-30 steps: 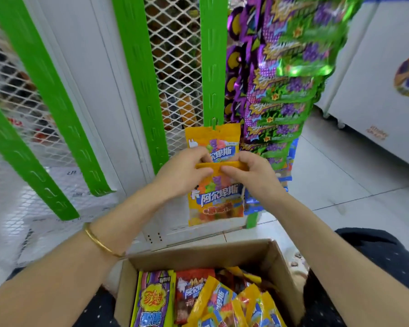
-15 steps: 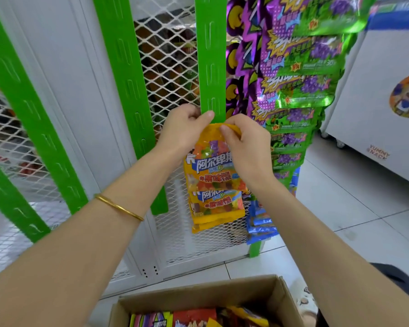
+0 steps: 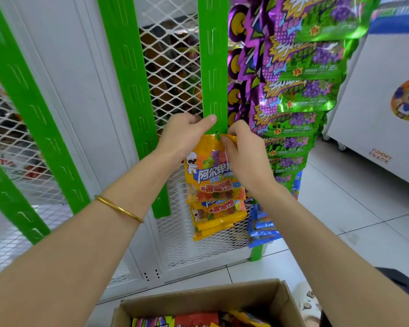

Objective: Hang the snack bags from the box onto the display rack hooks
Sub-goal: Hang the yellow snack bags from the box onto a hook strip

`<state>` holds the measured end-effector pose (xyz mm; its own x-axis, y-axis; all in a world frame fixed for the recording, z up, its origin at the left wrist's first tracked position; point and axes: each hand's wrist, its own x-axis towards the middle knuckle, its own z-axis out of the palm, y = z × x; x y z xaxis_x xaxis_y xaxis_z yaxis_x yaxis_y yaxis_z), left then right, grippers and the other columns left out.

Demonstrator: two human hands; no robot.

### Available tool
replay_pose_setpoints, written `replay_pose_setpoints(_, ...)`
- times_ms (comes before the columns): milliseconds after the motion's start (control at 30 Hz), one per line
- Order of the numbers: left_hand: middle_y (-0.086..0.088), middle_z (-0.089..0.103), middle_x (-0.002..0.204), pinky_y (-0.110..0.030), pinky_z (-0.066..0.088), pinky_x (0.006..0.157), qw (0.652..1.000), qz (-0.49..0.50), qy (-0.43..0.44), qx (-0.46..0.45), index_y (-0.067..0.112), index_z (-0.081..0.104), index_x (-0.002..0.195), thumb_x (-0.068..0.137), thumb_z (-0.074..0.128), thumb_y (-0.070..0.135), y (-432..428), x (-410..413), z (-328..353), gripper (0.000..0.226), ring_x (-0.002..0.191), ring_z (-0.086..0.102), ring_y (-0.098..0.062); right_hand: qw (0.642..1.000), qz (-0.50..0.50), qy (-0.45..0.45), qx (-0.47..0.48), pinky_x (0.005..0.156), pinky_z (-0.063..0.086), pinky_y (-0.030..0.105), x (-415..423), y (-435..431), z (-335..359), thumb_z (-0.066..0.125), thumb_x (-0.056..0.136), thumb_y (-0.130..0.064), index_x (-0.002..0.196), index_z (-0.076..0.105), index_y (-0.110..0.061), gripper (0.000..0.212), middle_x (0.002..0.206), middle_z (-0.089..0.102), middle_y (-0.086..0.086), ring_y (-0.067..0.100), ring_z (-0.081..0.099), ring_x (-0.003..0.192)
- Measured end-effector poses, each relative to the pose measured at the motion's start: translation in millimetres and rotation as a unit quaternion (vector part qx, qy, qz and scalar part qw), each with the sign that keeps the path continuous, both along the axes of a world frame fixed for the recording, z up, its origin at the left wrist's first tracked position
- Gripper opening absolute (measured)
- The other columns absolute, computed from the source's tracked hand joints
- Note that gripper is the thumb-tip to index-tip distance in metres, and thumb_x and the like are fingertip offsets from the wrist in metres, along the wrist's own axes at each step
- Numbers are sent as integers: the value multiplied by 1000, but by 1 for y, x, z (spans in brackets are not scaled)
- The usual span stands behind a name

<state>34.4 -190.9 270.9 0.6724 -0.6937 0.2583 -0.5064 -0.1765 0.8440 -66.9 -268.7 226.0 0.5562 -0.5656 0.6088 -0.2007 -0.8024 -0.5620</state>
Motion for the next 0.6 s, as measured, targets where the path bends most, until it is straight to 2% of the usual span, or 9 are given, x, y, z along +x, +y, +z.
replay_pose_setpoints(100, -3, 64, 77, -30, 48, 69, 1000, -2, -17, 12, 8, 62, 81, 91, 54, 44, 1, -2, -1, 38, 71, 59, -15, 1000, 9, 25, -3, 59, 37, 36, -2, -2, -2, 46, 97, -17, 96, 44, -8, 9, 79, 53, 6, 23, 48, 67)
replay_pose_setpoints(133, -2, 62, 77, -29, 46, 68, 999, -6, -30, 22, 10, 61, 80, 91, 53, 42, 3, -3, -2, 35, 71, 59, -15, 999, 12, 34, 2, 58, 36, 34, -2, -3, -4, 46, 97, -16, 96, 43, -9, 8, 80, 53, 6, 23, 47, 68)
replay_pose_setpoints(233, -17, 67, 94, -43, 51, 82, 998, -25, -48, 25, 7, 63, 90, 92, 55, 31, 6, 0, -12, 25, 88, 64, -32, 999, 12, 50, 10, 59, 32, 32, -5, -6, -11, 45, 97, -17, 93, 40, -12, 8, 84, 51, 7, 22, 45, 69)
replay_pose_setpoints(333, -9, 65, 95, -39, 49, 87, 998, -36, -49, 2, 10, 61, 99, 92, 56, 17, 10, 0, -21, 11, 87, 61, -21, 999, -3, 44, 5, 60, 33, 31, -7, -5, -14, 47, 97, -18, 100, 43, -9, 10, 90, 51, 6, 20, 47, 72)
replay_pose_setpoints(500, 0, 60, 107, -34, 46, 95, 994, -31, -106, -6, 10, 59, 114, 91, 55, 12, 14, 2, -35, 23, 105, 57, -15, 999, -32, 17, 10, 67, 44, 38, -15, 4, -19, 51, 95, -22, 117, 43, -11, 27, 105, 54, 8, 25, 53, 83)
replay_pose_setpoints(600, 0, 53, 127, -29, 41, 100, 992, -10, -125, -33, 14, 46, 131, 89, 58, 11, 23, -5, -47, 43, 116, 49, -11, 998, -53, -13, 38, 71, 49, 40, -26, 13, -35, 52, 94, -24, 134, 34, -21, 43, 113, 56, 5, 20, 57, 86)
